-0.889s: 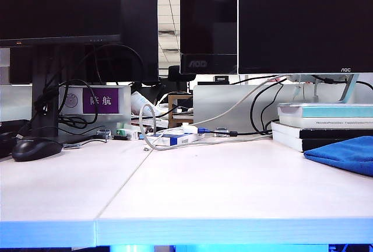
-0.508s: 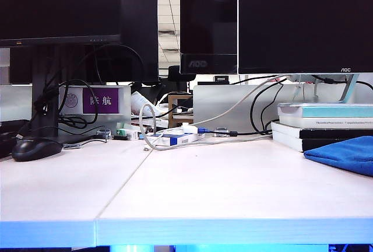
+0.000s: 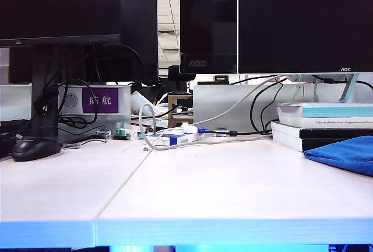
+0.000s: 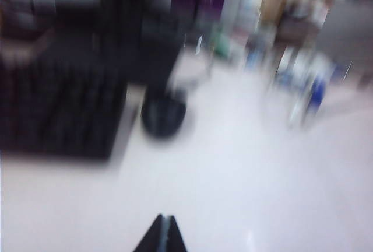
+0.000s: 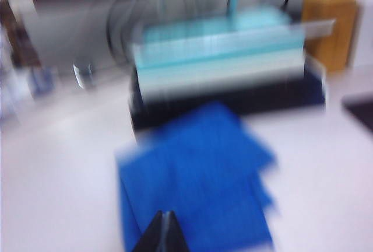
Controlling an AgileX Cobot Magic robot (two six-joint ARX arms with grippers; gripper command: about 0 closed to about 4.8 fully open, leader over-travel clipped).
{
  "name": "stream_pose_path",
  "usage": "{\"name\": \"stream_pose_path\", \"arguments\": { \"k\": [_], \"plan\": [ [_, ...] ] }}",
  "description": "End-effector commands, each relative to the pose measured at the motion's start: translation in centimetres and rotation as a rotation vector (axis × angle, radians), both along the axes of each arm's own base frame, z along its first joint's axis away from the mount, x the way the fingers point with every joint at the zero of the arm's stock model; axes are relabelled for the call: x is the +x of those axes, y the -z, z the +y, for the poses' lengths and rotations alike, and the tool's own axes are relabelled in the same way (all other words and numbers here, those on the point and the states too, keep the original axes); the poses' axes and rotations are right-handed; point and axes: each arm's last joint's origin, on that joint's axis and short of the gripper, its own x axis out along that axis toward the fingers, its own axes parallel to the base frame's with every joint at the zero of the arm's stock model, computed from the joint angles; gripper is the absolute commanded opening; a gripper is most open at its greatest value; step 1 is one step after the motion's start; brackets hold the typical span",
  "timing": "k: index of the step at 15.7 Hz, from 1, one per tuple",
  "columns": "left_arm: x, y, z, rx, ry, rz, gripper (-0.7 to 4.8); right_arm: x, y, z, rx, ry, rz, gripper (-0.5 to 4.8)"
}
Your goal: Wipe the table from right to left using the rag.
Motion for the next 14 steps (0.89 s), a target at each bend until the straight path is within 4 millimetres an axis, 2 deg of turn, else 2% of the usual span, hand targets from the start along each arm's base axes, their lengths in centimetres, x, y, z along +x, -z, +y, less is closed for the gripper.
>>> {"name": "stream_pose_path", "arguments": {
  "k": [1, 4, 7, 11, 13, 14],
  "plan": [
    [-0.7, -2.7, 0.0, -0.025, -0.008, -0.087, -0.06, -0.8, -3.3, -0.2, 0.023, 0.044, -0.134, -0.01],
    [-1.4, -5.7, 0.2, -0.029, -0.065, -0.159, -0.06, -1.7, -5.8, -0.3, 0.031, 0.076, -0.213, -0.01],
    [-1.4, -9.7, 0.2, -0.028, -0.077, -0.184, -0.06, -2.6, -8.9, -0.3, 0.035, 0.075, -0.279, -0.01],
    [0.9, -16.7, 0.2, -0.027, -0.06, -0.173, -0.06, -2.3, -14.2, -0.5, 0.046, 0.147, -0.304, -0.01],
    [2.4, -20.9, 0.0, -0.027, 0.006, -0.177, -0.06, -1.0, -17.3, -0.5, 0.048, 0.146, -0.327, -0.01],
    [2.9, -22.2, -0.1, -0.027, 0.037, -0.168, -0.06, -0.3, -18.4, -0.4, 0.045, 0.133, -0.33, -0.01]
  ]
}}
